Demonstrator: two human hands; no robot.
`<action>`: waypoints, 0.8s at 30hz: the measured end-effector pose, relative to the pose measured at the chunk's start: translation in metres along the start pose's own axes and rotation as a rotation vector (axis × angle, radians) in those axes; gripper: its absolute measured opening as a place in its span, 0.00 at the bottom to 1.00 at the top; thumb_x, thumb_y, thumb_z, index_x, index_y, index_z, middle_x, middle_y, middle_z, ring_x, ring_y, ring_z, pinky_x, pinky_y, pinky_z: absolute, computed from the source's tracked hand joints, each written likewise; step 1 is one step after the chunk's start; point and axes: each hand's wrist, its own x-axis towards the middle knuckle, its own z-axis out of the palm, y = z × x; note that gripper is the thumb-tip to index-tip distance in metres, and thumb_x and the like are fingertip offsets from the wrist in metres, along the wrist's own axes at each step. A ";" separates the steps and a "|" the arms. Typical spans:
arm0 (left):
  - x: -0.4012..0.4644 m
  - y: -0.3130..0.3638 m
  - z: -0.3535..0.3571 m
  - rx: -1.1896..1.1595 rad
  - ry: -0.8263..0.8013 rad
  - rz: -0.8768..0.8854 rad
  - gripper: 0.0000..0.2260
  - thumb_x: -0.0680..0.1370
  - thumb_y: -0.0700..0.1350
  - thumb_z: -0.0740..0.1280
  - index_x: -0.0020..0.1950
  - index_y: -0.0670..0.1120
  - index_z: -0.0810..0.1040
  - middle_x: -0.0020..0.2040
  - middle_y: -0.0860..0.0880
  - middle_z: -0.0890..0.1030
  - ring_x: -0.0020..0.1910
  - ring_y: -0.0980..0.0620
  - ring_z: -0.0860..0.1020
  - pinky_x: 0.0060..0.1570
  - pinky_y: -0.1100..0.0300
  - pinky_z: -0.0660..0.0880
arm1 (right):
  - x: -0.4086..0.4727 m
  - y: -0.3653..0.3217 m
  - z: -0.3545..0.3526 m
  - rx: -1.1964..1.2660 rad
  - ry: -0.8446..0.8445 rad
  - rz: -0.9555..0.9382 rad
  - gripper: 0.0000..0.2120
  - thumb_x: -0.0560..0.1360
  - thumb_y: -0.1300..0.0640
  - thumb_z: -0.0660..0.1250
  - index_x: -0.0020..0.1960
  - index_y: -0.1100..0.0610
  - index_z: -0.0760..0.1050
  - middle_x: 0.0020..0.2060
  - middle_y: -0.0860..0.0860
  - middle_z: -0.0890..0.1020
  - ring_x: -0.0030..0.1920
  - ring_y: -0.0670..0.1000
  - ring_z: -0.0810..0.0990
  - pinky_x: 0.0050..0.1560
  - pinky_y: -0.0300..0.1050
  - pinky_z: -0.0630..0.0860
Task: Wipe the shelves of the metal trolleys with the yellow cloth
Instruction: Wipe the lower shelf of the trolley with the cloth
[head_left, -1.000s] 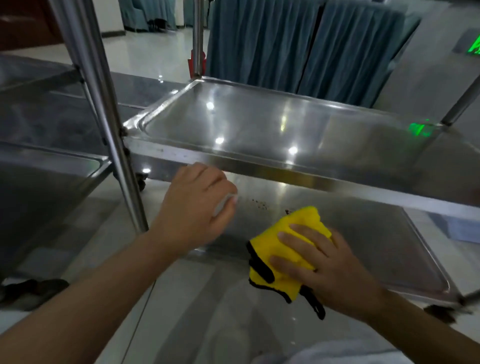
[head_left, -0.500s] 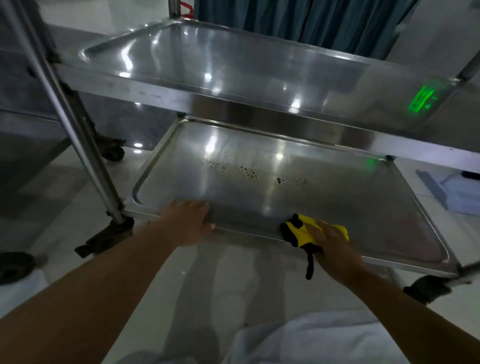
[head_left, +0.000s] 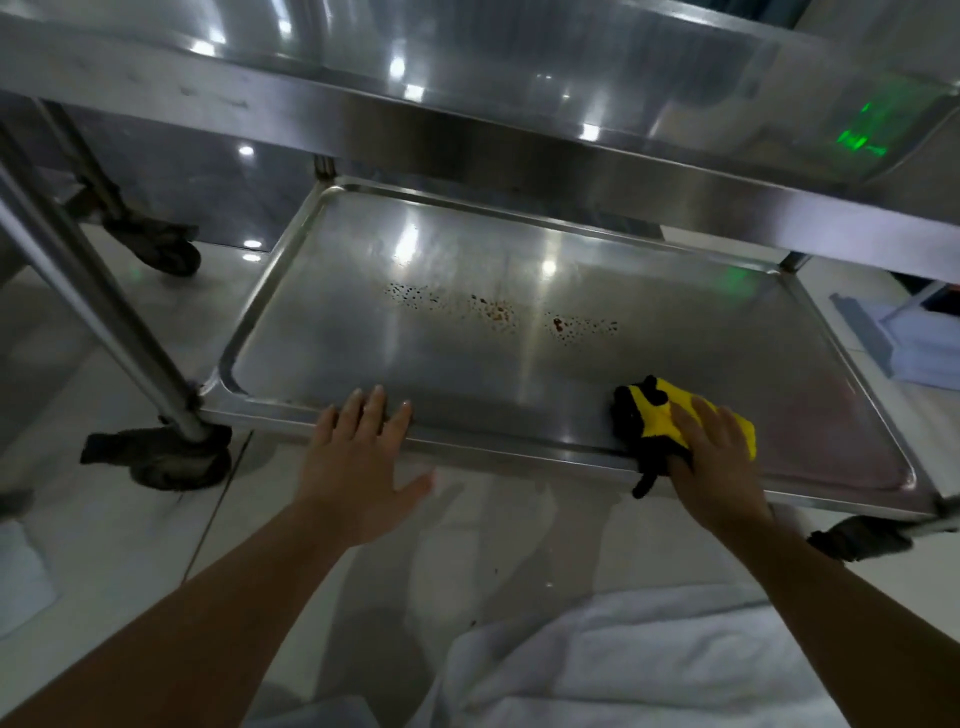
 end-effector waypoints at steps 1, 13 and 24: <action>-0.004 0.004 0.001 -0.007 -0.010 0.001 0.40 0.73 0.73 0.41 0.78 0.52 0.38 0.79 0.45 0.40 0.78 0.44 0.39 0.75 0.47 0.40 | 0.001 -0.009 0.000 -0.018 -0.020 0.106 0.26 0.77 0.53 0.60 0.75 0.51 0.62 0.76 0.55 0.59 0.76 0.61 0.52 0.70 0.65 0.58; 0.037 -0.038 -0.011 0.037 0.083 -0.090 0.38 0.76 0.67 0.37 0.79 0.44 0.46 0.80 0.44 0.50 0.78 0.45 0.48 0.75 0.45 0.46 | -0.011 -0.140 0.020 0.024 -0.206 -0.443 0.25 0.77 0.35 0.51 0.74 0.36 0.55 0.77 0.43 0.49 0.77 0.51 0.42 0.70 0.63 0.52; 0.034 -0.049 0.009 0.012 0.087 -0.130 0.42 0.73 0.68 0.30 0.79 0.45 0.50 0.79 0.44 0.53 0.78 0.44 0.50 0.73 0.42 0.50 | 0.039 -0.153 0.031 0.049 -0.142 0.012 0.38 0.68 0.23 0.40 0.74 0.37 0.55 0.78 0.48 0.48 0.77 0.58 0.42 0.71 0.69 0.49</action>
